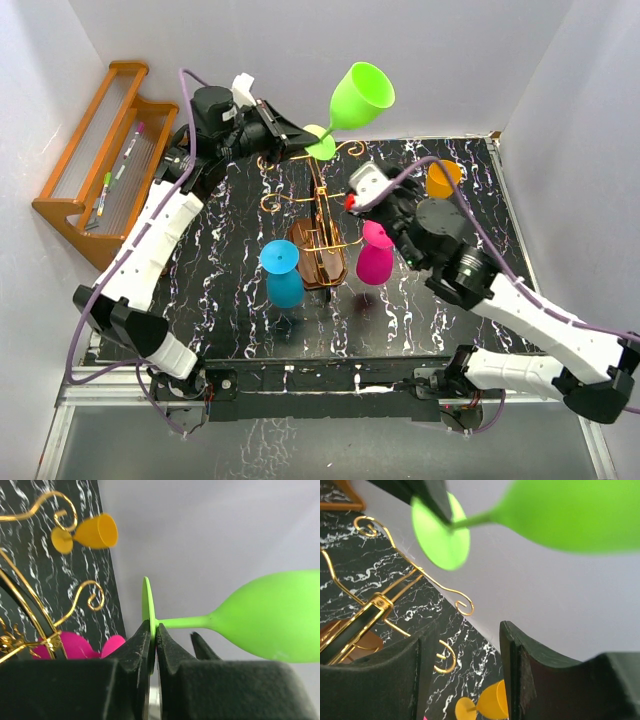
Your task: Take the wine glass off the wine glass rack
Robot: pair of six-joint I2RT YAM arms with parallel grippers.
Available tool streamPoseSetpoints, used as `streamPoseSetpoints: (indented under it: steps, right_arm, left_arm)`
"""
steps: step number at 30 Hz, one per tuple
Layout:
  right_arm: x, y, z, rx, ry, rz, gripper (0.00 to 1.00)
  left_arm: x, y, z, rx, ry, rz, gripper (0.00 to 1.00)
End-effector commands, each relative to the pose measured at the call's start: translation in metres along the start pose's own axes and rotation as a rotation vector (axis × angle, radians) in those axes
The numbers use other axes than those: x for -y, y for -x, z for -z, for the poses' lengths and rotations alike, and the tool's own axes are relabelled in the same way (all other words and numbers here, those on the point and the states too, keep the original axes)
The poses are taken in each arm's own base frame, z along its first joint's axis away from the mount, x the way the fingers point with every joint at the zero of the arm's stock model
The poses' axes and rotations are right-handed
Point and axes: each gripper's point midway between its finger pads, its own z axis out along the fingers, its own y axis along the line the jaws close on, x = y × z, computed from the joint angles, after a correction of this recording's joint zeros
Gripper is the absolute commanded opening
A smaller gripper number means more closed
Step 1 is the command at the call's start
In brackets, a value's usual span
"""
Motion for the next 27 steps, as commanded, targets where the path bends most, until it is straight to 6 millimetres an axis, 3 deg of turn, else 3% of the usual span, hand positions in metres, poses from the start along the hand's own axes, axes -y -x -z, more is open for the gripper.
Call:
streamPoseSetpoints:
  steps: [1, 4, 7, 9, 11, 14, 17, 18, 21, 22, 27]
  right_arm:
    - [0.029, -0.007, 0.030, -0.052, -0.122, -0.238, 0.53]
    - [0.038, -0.025, 0.037, -0.158, -0.218, -0.344, 0.50]
    - [0.039, -0.043, 0.029, -0.310, -0.239, -0.397, 0.45]
    - [0.064, -0.061, 0.014, -0.397, -0.278, -0.515, 0.37]
    - [0.083, -0.079, -0.011, -0.437, -0.207, -0.691, 0.28]
    - [0.112, -0.083, -0.035, -0.433, -0.094, -0.929, 0.14]
    - [0.119, -0.044, -0.057, -0.320, 0.146, -1.113, 0.09]
    - [0.122, -0.022, -0.060, -0.252, 0.244, -1.159, 0.11]
    - [0.115, 0.028, -0.060, -0.071, 0.504, -1.247, 0.42]
    - [0.113, 0.039, -0.057, -0.027, 0.553, -1.263, 0.48]
    - [0.109, 0.071, -0.034, 0.093, 0.695, -1.279, 0.55]
  left_arm:
    - [0.032, 0.045, 0.037, 0.304, -0.057, -0.091, 0.00]
    - [0.020, 0.066, 0.047, 0.418, 0.000, -0.132, 0.00]
    - [0.009, 0.078, 0.055, 0.476, 0.050, -0.180, 0.00]
    - [0.004, 0.083, 0.062, 0.497, 0.081, -0.208, 0.00]
    - [0.002, 0.086, 0.068, 0.511, 0.102, -0.235, 0.00]
    - [0.000, 0.087, 0.075, 0.518, 0.125, -0.279, 0.00]
    - [0.011, 0.074, 0.085, 0.486, 0.094, -0.335, 0.00]
    - [0.012, 0.070, 0.085, 0.464, 0.086, -0.353, 0.00]
    - [0.009, 0.059, 0.085, 0.405, 0.085, -0.396, 0.00]
    - [0.008, 0.056, 0.086, 0.395, 0.090, -0.409, 0.00]
    - [0.008, 0.049, 0.086, 0.342, 0.094, -0.460, 0.00]
